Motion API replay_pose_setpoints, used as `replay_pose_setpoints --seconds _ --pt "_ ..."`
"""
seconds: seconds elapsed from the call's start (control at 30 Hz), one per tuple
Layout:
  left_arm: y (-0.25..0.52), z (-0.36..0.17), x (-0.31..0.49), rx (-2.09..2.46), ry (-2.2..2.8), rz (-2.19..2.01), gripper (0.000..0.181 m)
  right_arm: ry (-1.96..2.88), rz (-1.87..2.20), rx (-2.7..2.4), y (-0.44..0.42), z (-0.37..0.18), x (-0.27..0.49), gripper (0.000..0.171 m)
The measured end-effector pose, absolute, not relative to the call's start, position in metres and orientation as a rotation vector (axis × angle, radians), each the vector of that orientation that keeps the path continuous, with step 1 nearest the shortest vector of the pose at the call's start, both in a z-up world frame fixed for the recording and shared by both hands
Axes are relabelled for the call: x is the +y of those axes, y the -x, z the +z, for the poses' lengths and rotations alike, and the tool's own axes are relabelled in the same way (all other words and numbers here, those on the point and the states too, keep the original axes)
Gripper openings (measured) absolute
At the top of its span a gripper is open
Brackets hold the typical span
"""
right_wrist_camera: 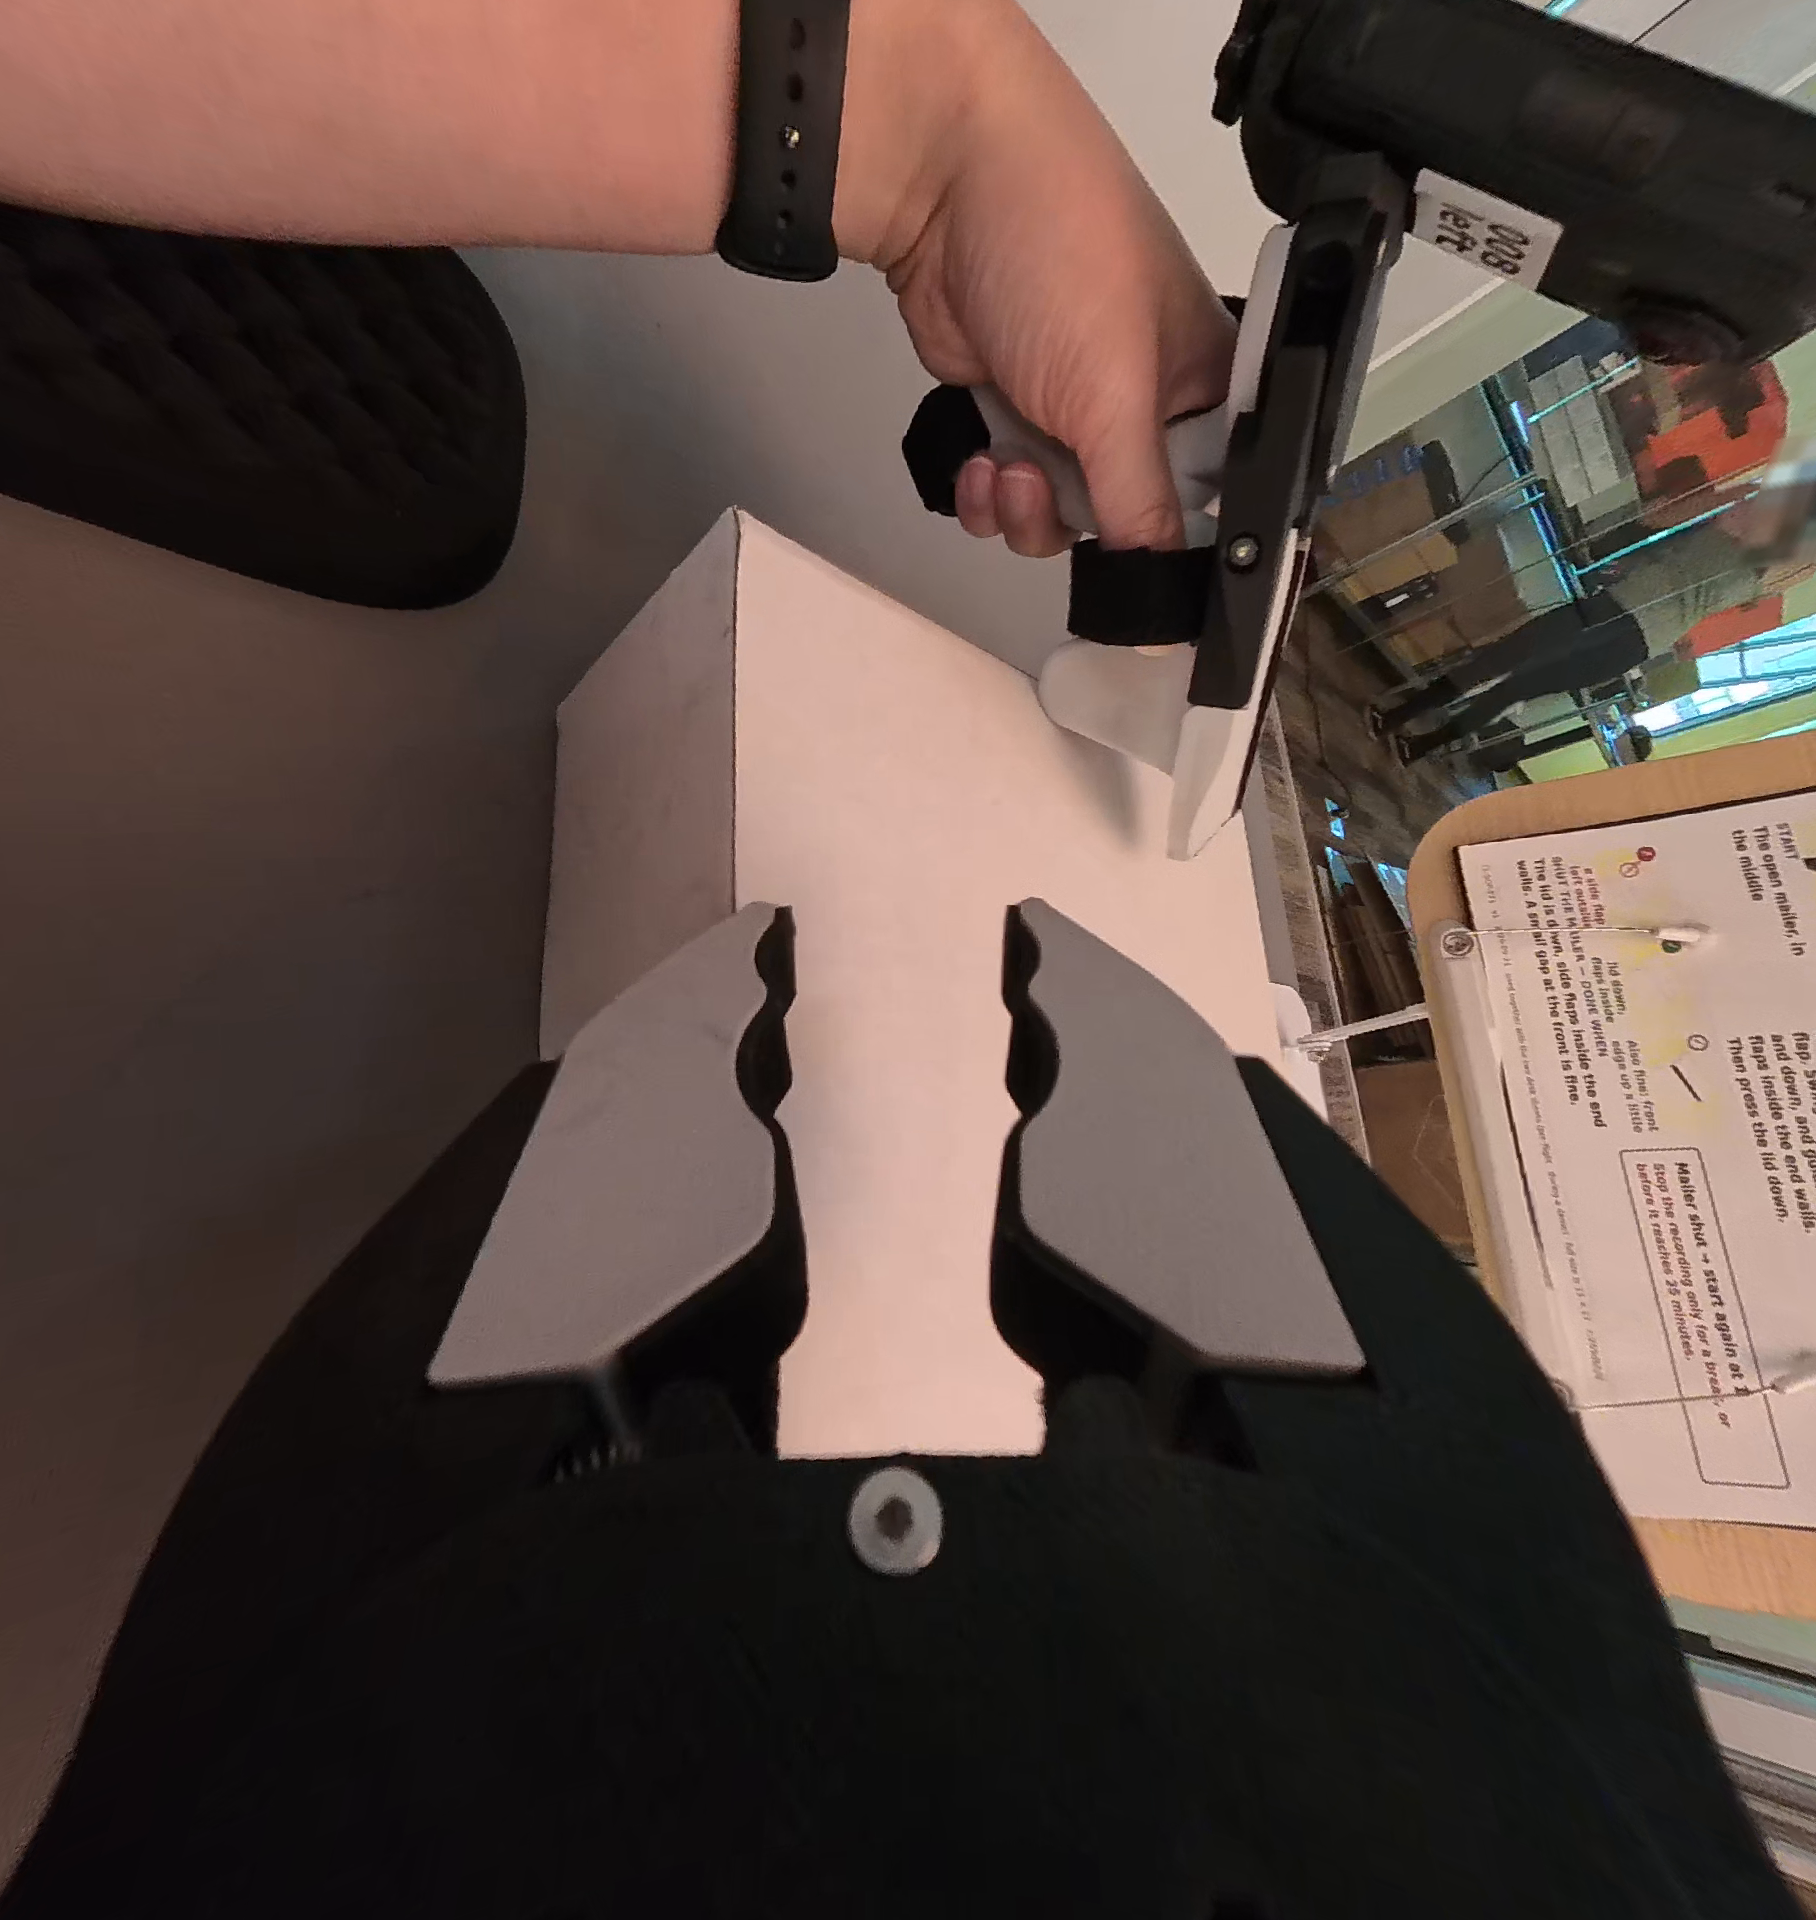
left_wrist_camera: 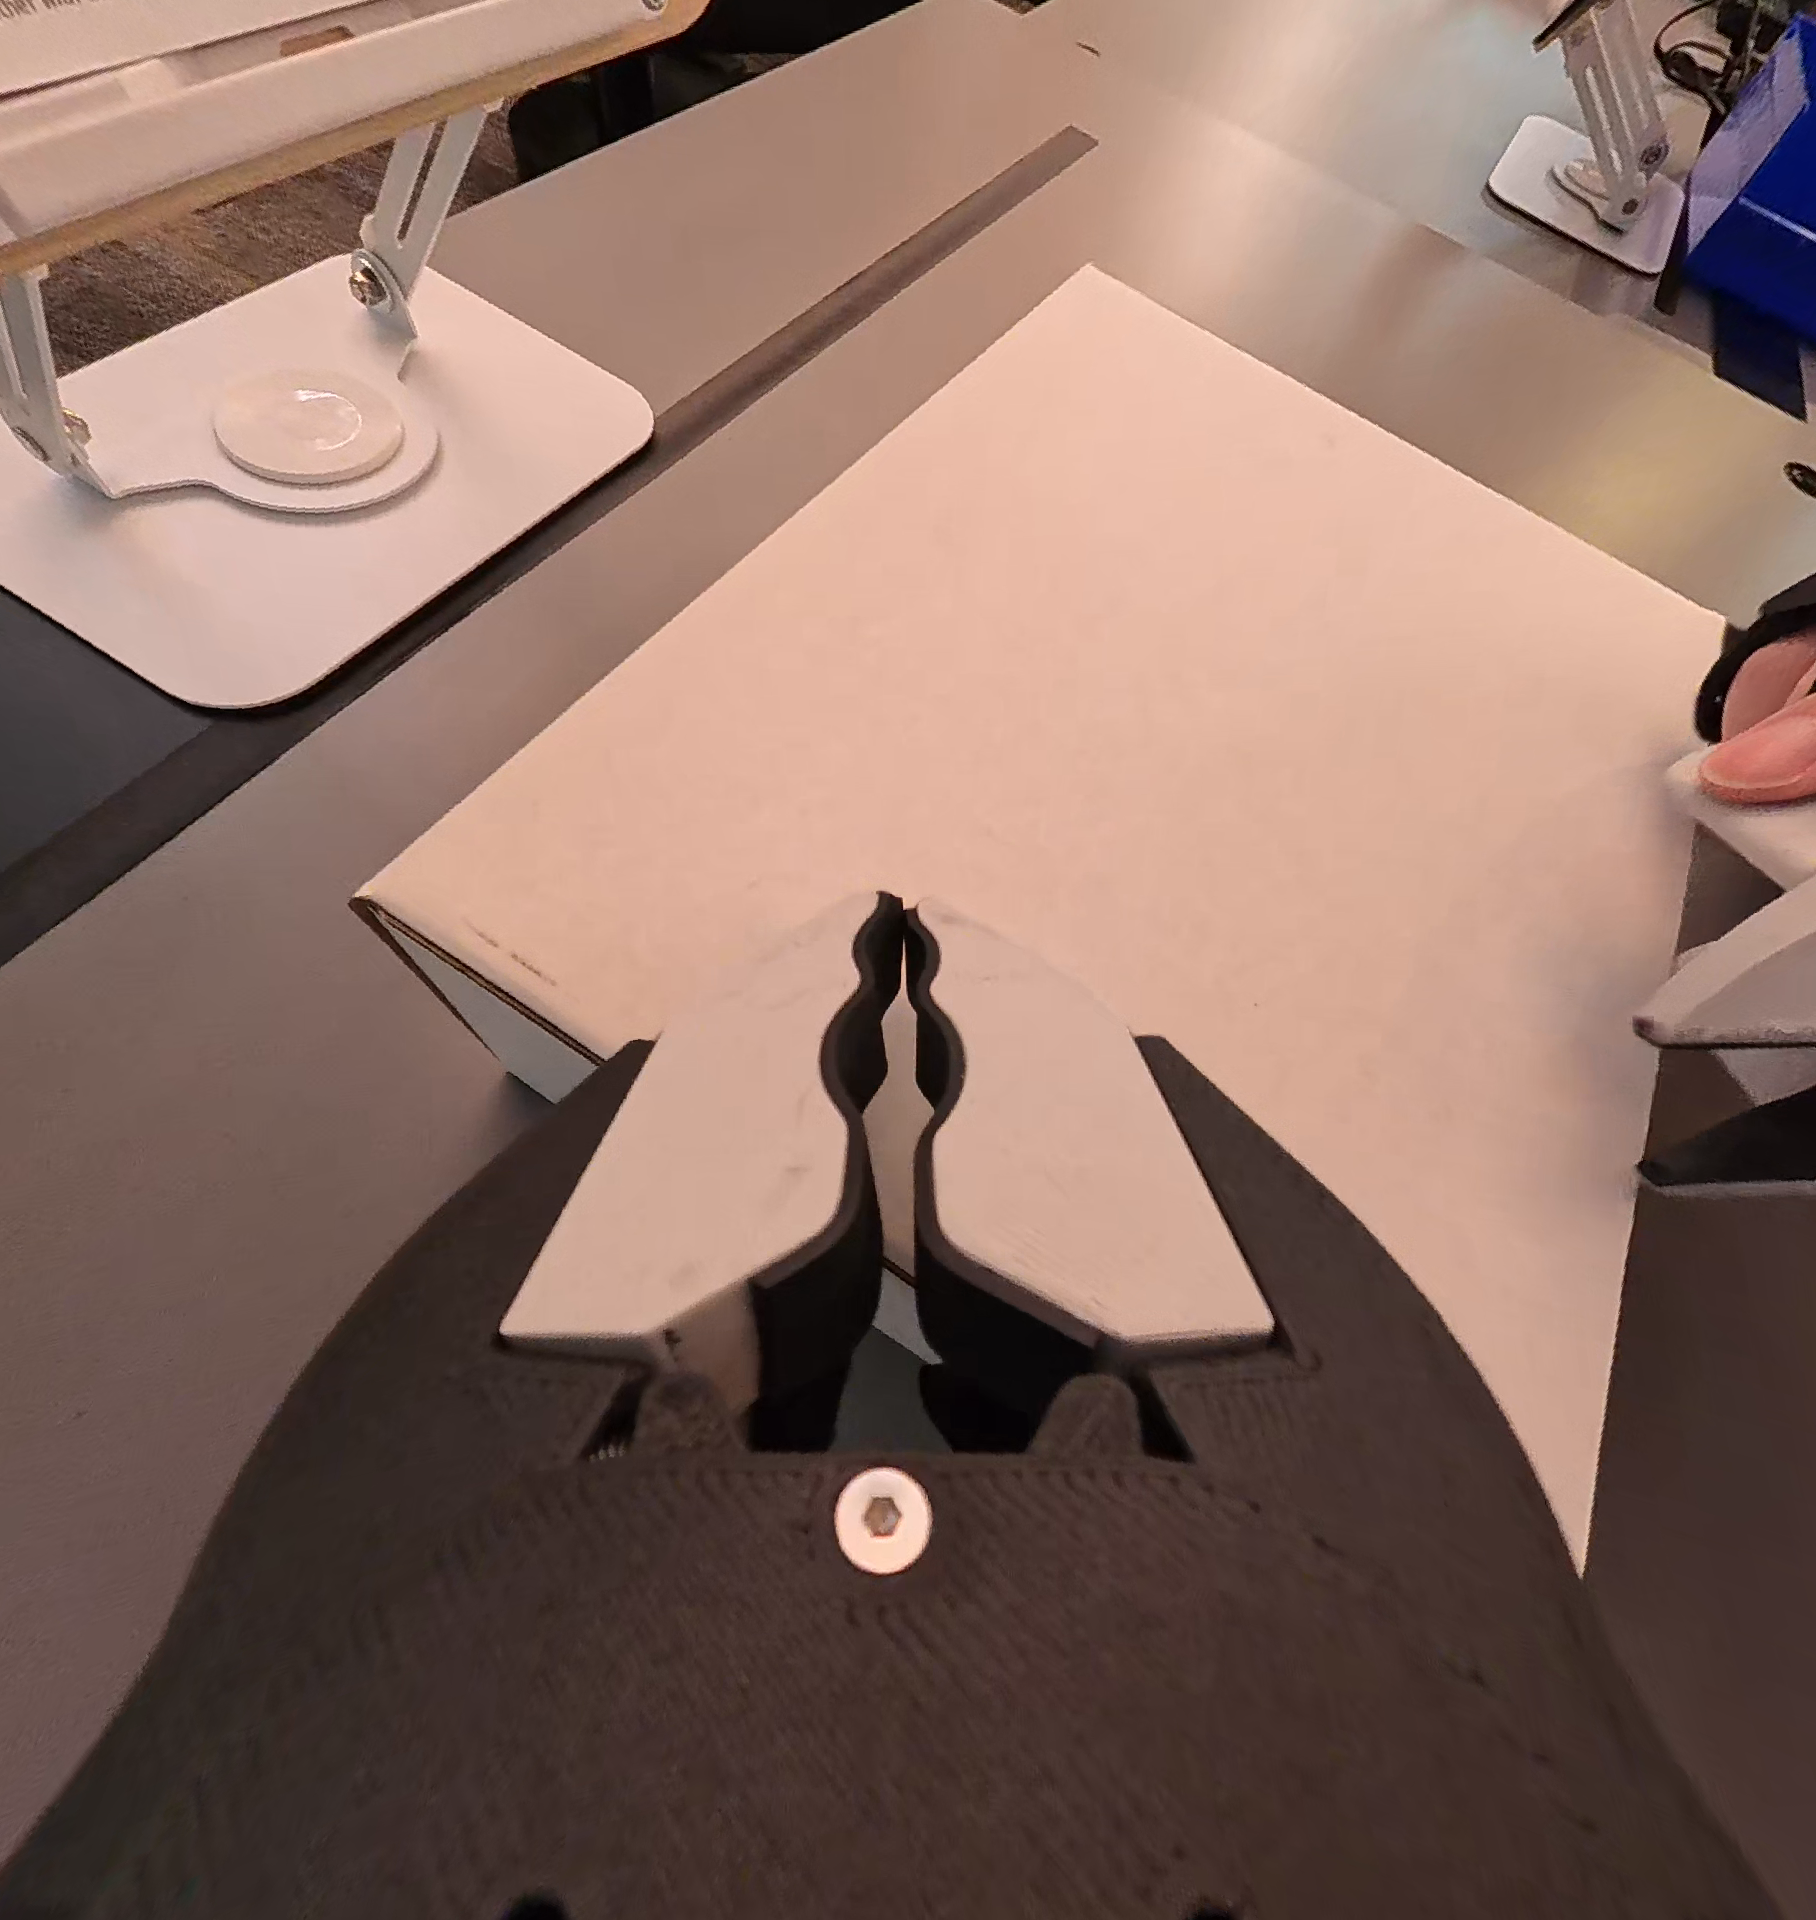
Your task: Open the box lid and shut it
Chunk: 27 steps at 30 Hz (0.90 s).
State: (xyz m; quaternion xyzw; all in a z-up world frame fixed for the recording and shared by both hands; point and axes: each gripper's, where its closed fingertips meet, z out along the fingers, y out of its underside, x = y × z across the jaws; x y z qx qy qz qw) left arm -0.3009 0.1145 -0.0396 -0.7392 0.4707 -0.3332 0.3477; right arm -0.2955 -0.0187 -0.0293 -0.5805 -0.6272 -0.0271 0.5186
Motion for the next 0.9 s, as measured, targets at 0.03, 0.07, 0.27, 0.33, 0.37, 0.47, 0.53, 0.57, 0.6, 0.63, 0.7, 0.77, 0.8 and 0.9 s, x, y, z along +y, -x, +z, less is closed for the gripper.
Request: replay_pose_setpoints --seconds 0.03,0.07,0.27,0.33,0.37,0.47,0.53,0.57,0.6,0.63,0.7,0.77,0.8,0.9 --pt "0.301 -0.040 0.114 1.223 1.918 -0.865 0.000 1.392 -0.067 -1.504 0.295 -0.028 -0.019 0.039" --pt "0.301 -0.040 0.114 1.226 1.919 -0.866 0.000 1.395 -0.064 -1.502 0.294 -0.028 -0.019 0.039" --pt "0.301 -0.040 0.113 1.240 1.918 -0.852 0.000 1.388 -0.128 -1.508 0.289 -0.027 -0.014 0.035" --pt "0.301 -0.040 0.112 1.242 1.917 -0.856 0.000 1.398 -0.125 -1.509 0.287 -0.028 -0.013 0.035" --pt "0.300 -0.040 0.112 1.243 1.914 -0.859 0.000 1.400 -0.115 -1.506 0.287 -0.028 -0.013 0.035" --pt "0.301 -0.040 0.110 1.260 1.904 -0.865 0.000 1.388 -0.123 -1.475 0.281 -0.018 -0.010 0.036" --pt "0.306 -0.037 0.115 1.252 1.895 -0.811 0.006 1.386 -0.139 -1.401 0.264 0.001 0.000 0.043" --pt "0.312 -0.032 0.121 1.222 1.892 -0.758 0.013 1.395 -0.144 -1.333 0.249 0.016 0.008 0.046" --pt "0.320 -0.023 0.128 1.175 1.887 -0.704 0.020 1.408 -0.145 -1.250 0.229 0.032 0.017 0.049" --pt "0.329 -0.010 0.133 1.118 1.874 -0.664 0.027 1.422 -0.143 -1.159 0.205 0.049 0.026 0.053" --pt "0.350 0.025 0.137 0.985 1.825 -0.614 0.041 1.452 -0.117 -0.965 0.152 0.081 0.040 0.062" --pt "0.371 0.061 0.131 0.881 1.761 -0.576 0.054 1.518 -0.052 -0.823 0.099 0.095 0.048 0.074" --pt "0.379 0.073 0.124 0.867 1.730 -0.560 0.059 1.552 0.003 -0.801 0.080 0.095 0.047 0.077" --pt "0.391 0.086 0.095 0.990 1.639 -0.464 0.069 1.593 0.199 -0.867 0.047 0.082 0.032 0.076"
